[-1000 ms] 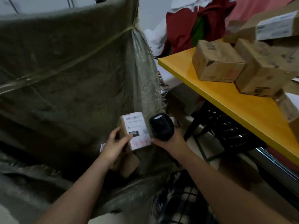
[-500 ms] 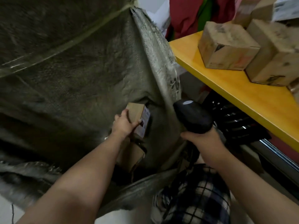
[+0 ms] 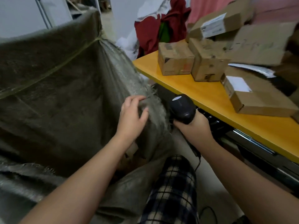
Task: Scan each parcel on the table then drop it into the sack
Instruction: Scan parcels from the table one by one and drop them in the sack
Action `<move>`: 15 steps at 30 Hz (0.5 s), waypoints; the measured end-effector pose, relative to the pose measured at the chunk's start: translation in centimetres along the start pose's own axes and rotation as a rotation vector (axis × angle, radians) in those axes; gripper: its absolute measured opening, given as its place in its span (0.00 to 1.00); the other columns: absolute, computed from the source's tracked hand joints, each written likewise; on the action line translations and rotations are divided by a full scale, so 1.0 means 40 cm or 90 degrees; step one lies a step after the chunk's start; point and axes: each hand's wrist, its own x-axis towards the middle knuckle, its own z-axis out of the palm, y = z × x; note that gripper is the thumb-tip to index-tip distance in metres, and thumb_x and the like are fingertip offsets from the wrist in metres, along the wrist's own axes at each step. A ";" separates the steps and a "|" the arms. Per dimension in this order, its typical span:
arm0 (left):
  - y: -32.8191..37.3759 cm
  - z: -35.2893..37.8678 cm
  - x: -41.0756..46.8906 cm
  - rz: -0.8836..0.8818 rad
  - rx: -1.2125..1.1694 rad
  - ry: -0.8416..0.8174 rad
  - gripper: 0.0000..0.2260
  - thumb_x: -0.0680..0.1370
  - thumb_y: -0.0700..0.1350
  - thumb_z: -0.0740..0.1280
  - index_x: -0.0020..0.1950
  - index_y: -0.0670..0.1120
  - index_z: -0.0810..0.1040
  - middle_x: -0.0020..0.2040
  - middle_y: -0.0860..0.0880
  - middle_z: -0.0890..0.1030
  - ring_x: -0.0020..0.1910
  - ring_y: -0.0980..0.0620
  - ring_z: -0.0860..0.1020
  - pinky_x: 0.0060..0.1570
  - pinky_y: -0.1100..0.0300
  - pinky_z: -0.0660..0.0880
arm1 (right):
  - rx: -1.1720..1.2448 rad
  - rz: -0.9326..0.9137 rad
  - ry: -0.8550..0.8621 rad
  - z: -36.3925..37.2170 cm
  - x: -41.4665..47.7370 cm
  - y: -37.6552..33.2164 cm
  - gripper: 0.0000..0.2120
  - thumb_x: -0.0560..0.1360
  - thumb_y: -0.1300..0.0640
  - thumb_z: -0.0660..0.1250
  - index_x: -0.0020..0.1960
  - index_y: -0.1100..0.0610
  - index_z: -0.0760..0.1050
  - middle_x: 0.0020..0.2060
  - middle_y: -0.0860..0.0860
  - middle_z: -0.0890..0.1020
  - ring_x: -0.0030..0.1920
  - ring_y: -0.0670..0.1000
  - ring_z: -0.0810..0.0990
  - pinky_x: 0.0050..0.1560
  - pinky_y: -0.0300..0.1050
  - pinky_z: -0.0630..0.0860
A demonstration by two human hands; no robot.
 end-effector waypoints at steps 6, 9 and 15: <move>0.166 0.060 0.075 0.126 0.052 -0.058 0.19 0.78 0.47 0.66 0.68 0.47 0.71 0.66 0.46 0.68 0.67 0.46 0.65 0.68 0.51 0.63 | 0.011 -0.063 0.114 -0.156 -0.006 -0.044 0.15 0.69 0.60 0.74 0.53 0.54 0.76 0.41 0.44 0.78 0.44 0.43 0.76 0.38 0.29 0.68; 0.208 0.090 0.188 0.135 0.164 -0.072 0.23 0.79 0.50 0.64 0.72 0.47 0.65 0.73 0.43 0.61 0.72 0.42 0.59 0.70 0.49 0.58 | 0.037 -0.055 0.133 -0.201 0.047 -0.080 0.14 0.69 0.60 0.73 0.53 0.57 0.78 0.40 0.48 0.80 0.43 0.46 0.79 0.39 0.32 0.71; 0.196 0.135 0.391 0.164 0.381 -0.143 0.33 0.80 0.61 0.57 0.79 0.47 0.51 0.79 0.44 0.52 0.77 0.45 0.50 0.74 0.47 0.48 | 0.079 -0.037 0.148 -0.189 0.120 -0.087 0.24 0.68 0.55 0.76 0.62 0.54 0.77 0.55 0.48 0.81 0.57 0.47 0.76 0.57 0.42 0.71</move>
